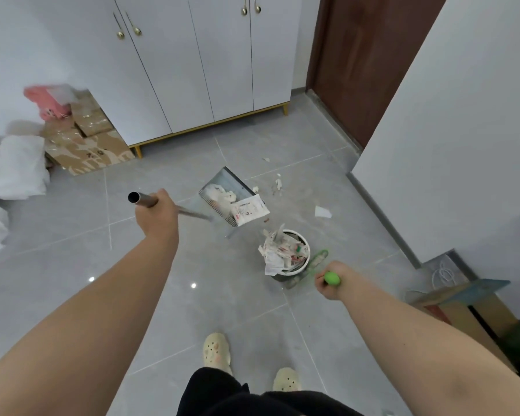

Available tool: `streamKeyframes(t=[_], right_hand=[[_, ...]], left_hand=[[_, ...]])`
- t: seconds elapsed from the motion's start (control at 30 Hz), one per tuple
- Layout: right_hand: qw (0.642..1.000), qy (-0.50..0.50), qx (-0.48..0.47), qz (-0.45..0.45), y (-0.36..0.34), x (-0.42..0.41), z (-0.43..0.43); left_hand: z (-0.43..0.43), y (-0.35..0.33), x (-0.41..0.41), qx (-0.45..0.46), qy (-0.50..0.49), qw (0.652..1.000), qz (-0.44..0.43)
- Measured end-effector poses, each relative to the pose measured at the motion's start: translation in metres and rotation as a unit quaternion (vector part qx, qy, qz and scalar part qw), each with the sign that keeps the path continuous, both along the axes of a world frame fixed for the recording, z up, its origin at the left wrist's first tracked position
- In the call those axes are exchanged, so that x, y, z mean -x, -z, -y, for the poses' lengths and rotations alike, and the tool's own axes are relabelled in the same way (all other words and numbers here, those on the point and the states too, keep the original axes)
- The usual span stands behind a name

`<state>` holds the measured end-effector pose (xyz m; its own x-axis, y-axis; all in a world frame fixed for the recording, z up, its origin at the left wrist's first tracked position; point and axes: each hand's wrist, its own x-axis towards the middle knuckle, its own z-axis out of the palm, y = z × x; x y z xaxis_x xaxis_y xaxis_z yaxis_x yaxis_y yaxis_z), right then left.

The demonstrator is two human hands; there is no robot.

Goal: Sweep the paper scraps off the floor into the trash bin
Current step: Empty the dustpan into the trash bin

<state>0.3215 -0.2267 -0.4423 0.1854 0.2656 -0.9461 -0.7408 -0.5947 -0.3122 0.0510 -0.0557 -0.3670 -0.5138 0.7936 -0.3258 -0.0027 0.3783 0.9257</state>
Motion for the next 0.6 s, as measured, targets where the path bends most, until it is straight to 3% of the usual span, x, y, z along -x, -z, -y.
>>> streamKeyframes(t=[0.1,0.6], right_hand=[[0.998,0.042,-0.026,-0.04,0.004,0.004,-0.005],[0.994,0.007,-0.071,-0.079,0.031,0.018,-0.086]], left_hand=[[-0.001,-0.003,-0.004,-0.013,-0.006,1.0,0.001],[-0.031,-0.011,-0.003,-0.043,-0.018,0.999,-0.017]])
